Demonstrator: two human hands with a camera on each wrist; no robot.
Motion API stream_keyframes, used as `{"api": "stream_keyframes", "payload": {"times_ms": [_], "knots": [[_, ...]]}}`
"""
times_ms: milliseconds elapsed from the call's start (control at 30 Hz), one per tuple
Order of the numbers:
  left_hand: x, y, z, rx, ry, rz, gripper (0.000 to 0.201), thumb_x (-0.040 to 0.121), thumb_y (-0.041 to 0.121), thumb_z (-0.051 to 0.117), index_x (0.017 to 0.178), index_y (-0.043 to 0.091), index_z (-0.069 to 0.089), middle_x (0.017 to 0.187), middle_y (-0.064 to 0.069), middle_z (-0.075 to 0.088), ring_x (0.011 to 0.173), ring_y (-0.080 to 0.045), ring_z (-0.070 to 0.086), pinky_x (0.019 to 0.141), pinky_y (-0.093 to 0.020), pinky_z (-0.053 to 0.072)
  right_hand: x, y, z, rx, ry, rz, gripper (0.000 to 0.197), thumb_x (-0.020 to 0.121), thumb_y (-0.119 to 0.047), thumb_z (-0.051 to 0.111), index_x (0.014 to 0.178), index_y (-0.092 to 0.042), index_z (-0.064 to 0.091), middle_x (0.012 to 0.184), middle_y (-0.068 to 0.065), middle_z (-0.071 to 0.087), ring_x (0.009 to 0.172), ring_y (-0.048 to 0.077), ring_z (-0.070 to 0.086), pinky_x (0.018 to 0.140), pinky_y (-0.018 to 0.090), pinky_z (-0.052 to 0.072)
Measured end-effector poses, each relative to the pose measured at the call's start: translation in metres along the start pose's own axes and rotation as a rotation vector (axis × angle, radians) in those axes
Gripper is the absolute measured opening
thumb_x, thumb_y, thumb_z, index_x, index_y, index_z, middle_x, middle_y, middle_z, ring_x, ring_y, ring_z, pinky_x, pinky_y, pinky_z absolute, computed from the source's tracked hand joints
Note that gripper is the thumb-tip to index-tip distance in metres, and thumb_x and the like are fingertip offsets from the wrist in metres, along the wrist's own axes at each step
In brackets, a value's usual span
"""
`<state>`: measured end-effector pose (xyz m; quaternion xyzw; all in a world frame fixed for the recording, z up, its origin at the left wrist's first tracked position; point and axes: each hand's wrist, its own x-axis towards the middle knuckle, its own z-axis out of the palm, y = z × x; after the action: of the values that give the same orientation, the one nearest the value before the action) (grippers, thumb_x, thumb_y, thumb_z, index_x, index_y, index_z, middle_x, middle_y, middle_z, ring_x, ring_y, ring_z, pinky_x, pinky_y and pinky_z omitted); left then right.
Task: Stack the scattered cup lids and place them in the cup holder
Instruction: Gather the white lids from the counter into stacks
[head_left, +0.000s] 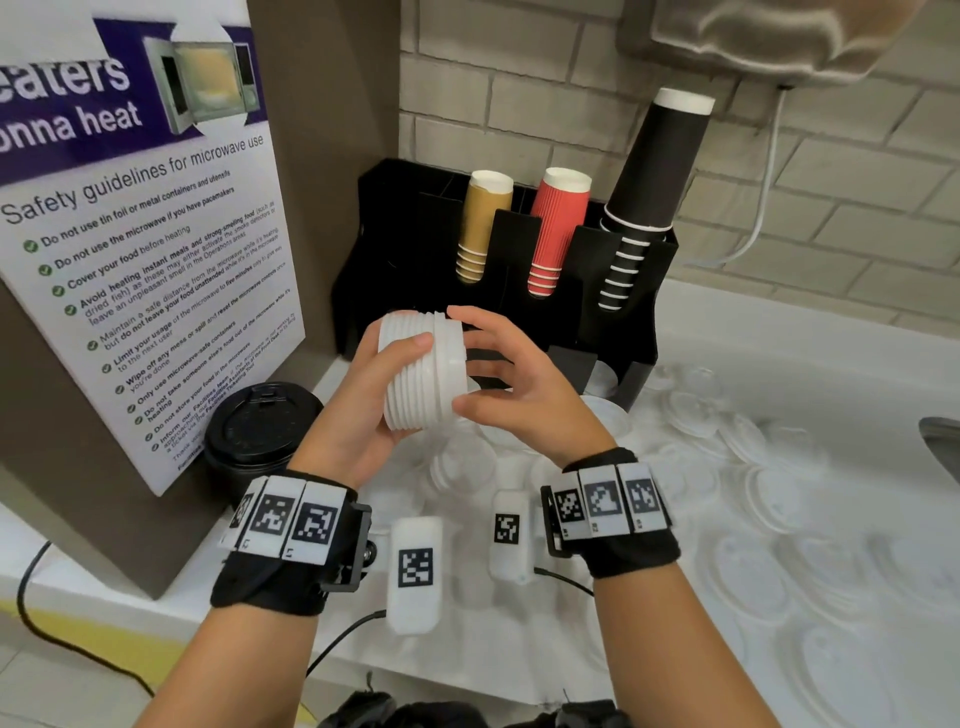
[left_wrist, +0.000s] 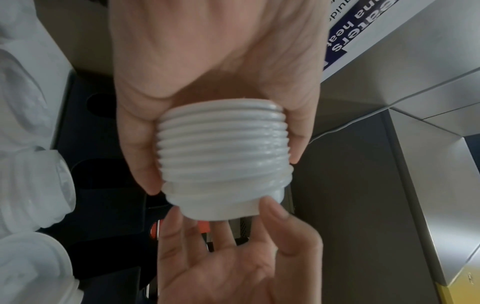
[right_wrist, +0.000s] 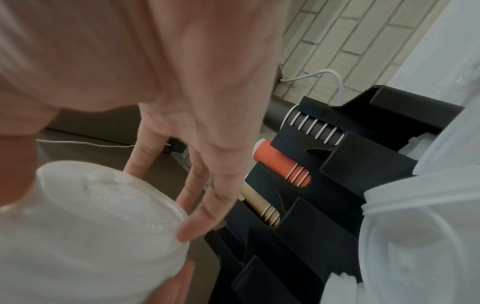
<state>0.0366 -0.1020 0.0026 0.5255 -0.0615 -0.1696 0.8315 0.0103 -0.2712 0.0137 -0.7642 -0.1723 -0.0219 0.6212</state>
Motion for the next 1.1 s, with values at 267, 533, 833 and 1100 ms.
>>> {"api": "stream_keyframes", "payload": {"times_ms": [267, 533, 833, 1100], "knots": [[0.002, 0.001, 0.003, -0.030, 0.004, 0.013, 0.069, 0.076, 0.039, 0.064, 0.140, 0.024, 0.044, 0.137, -0.018, 0.054, 0.124, -0.039, 0.054, 0.100, -0.064, 0.042, 0.006, -0.003, -0.003, -0.026, -0.019, -0.002, 0.070, 0.079, -0.003, 0.071, 0.136, -0.032, 0.044, 0.124, 0.000, 0.053, 0.109, 0.017, 0.059, 0.078, 0.026, 0.054], [0.003, 0.019, -0.004, -0.172, 0.097, 0.074, 0.073, 0.075, 0.034, 0.063, 0.143, 0.021, 0.041, 0.139, -0.013, 0.051, 0.110, -0.026, 0.059, 0.065, -0.040, 0.058, 0.046, -0.016, -0.023, -0.187, 0.018, 0.093, 0.049, 0.090, -0.031, 0.064, 0.136, -0.028, 0.047, 0.128, -0.001, 0.055, 0.113, 0.012, 0.059, 0.091, 0.030, 0.049], [-0.001, 0.028, -0.010, -0.193, 0.152, 0.137, 0.074, 0.073, 0.034, 0.063, 0.143, 0.021, 0.042, 0.122, -0.005, 0.059, 0.101, -0.020, 0.062, 0.070, -0.039, 0.057, 0.083, 0.018, -0.009, -0.918, -0.285, 0.392, 0.044, 0.093, -0.030, 0.057, 0.135, -0.019, 0.050, 0.130, 0.004, 0.054, 0.119, 0.020, 0.052, 0.095, 0.028, 0.043], [-0.004, 0.033, -0.012, -0.204, 0.161, 0.141, 0.074, 0.072, 0.033, 0.062, 0.142, 0.020, 0.043, 0.122, -0.005, 0.059, 0.103, -0.020, 0.062, 0.070, -0.039, 0.058, 0.094, 0.067, 0.017, -1.114, -0.448, 0.665, 0.080, 0.084, -0.045, 0.065, 0.148, -0.023, 0.022, 0.128, 0.012, 0.054, 0.109, 0.029, 0.054, 0.074, 0.032, 0.042]]}}
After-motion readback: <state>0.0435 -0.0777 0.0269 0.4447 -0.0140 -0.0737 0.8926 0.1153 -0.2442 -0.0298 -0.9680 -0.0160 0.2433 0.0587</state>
